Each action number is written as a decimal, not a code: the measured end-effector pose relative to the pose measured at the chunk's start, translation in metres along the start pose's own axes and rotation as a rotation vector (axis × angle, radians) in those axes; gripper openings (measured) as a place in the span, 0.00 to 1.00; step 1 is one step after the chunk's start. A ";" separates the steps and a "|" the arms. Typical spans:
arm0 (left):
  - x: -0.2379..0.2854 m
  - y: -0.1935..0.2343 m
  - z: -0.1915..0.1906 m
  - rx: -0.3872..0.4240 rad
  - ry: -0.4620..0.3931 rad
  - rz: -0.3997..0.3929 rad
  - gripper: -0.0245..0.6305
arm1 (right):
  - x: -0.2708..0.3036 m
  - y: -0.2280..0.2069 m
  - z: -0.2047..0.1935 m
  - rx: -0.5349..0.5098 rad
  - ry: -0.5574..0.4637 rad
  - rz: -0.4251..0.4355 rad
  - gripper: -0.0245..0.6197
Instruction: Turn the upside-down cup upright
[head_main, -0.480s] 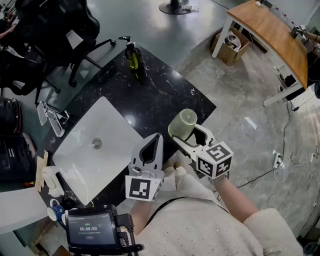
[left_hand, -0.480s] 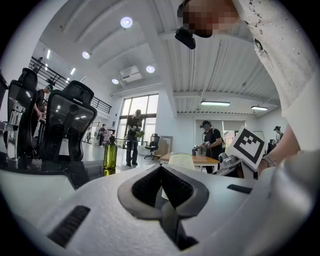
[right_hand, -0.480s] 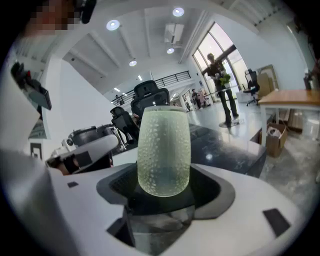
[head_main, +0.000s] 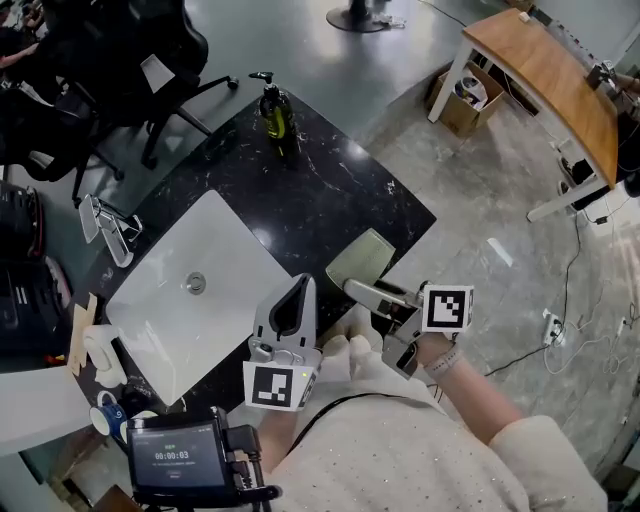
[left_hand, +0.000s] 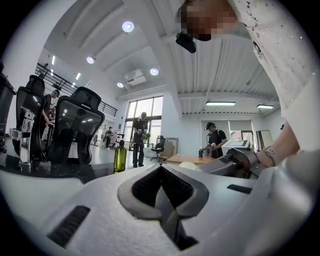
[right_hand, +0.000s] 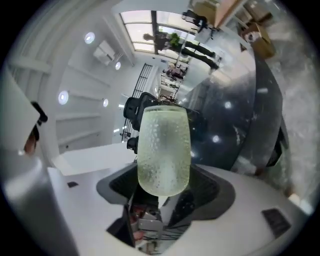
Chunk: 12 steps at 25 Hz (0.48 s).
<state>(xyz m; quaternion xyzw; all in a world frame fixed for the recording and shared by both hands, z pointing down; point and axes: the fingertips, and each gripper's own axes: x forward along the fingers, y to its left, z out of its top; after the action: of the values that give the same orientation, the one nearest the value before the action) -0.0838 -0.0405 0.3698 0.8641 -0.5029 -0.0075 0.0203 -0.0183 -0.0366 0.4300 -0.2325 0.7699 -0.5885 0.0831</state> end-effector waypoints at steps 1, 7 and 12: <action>-0.002 0.003 0.001 0.002 0.002 0.011 0.05 | 0.001 0.003 -0.002 0.073 0.002 0.038 0.54; -0.006 0.013 0.014 0.005 -0.012 0.059 0.05 | 0.005 0.019 -0.014 0.492 0.019 0.269 0.54; -0.007 0.012 0.019 0.028 -0.008 0.071 0.05 | 0.007 0.027 -0.012 0.811 -0.018 0.449 0.54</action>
<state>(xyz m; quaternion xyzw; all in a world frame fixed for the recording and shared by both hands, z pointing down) -0.0982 -0.0403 0.3510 0.8459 -0.5334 -0.0033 0.0064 -0.0368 -0.0242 0.4087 -0.0140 0.5079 -0.8075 0.2995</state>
